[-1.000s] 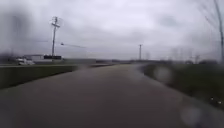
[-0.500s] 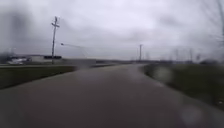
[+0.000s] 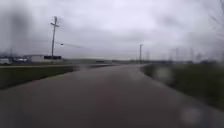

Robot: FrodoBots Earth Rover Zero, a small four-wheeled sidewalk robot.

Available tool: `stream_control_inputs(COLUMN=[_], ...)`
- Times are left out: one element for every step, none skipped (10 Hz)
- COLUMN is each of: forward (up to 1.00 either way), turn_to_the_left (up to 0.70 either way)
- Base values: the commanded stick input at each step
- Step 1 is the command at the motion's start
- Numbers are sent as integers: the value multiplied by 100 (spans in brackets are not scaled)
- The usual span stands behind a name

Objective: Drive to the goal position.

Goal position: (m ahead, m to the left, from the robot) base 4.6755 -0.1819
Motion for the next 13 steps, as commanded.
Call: stream_control_inputs(forward=[50,50,50,50,50,50,50,50,50,50,50,50,50], turn_to_the_left=[-1,-1,-1,-1,-1,-1,-1,-1,-1,-1,-1,-1,-1])
